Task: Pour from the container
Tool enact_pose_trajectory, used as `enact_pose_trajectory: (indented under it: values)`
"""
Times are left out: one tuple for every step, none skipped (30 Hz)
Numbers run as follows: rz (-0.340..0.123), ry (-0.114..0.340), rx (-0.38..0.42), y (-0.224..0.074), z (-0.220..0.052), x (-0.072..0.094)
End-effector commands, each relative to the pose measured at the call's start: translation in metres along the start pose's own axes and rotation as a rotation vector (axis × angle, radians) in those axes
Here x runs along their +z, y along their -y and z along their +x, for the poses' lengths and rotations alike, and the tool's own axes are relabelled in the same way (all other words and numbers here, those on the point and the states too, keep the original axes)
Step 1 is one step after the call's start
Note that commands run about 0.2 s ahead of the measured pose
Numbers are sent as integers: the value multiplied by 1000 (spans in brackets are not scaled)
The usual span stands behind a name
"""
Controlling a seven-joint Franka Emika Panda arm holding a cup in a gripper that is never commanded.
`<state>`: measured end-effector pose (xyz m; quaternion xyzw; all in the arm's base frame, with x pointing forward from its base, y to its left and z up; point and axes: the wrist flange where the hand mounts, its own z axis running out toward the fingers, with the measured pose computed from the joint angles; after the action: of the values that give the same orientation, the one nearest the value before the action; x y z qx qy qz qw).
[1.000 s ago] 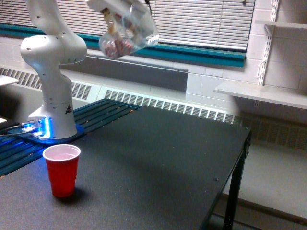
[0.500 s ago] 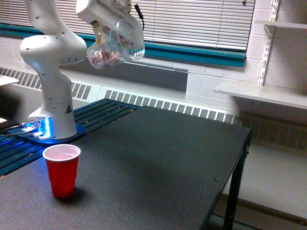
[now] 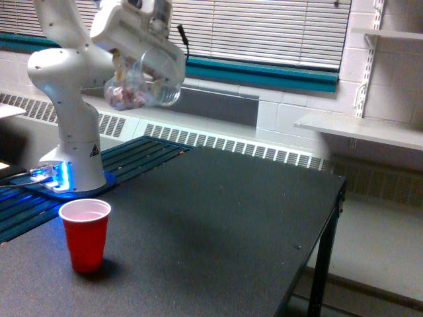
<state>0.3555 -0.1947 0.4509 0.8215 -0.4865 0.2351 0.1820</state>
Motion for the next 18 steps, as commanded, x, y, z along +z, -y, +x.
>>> enact_pose_trajectory:
  values:
    - [-58, 24, 50, -12, -7, 19]
    - [-64, 28, 51, -13, -8, 23]
    - [-73, 29, 51, -14, -10, 25]
    - [-82, 28, 50, -13, -12, 27]
    - [-92, 28, 50, -14, -15, 29]
    - [-99, 30, 53, -15, -16, 31]
    - [-106, 35, 57, -18, -18, 34]
    - [-115, 41, 61, -20, -19, 37]
    - [-123, 47, 65, -23, -20, 40]
    - [-131, 52, 67, -25, -22, 43]
    - [-139, 55, 69, -27, -23, 45]
    - [-147, 60, 72, -29, -25, 47]
    - [-156, 64, 73, -30, -27, 49]
    - [-164, 71, 74, -32, -28, 52]
    - [-171, 75, 72, -33, -29, 54]
    - [-180, 75, 74, -33, -31, 55]
    - [-189, 76, 78, -34, -33, 56]
    - [-195, 82, 82, -36, -34, 58]
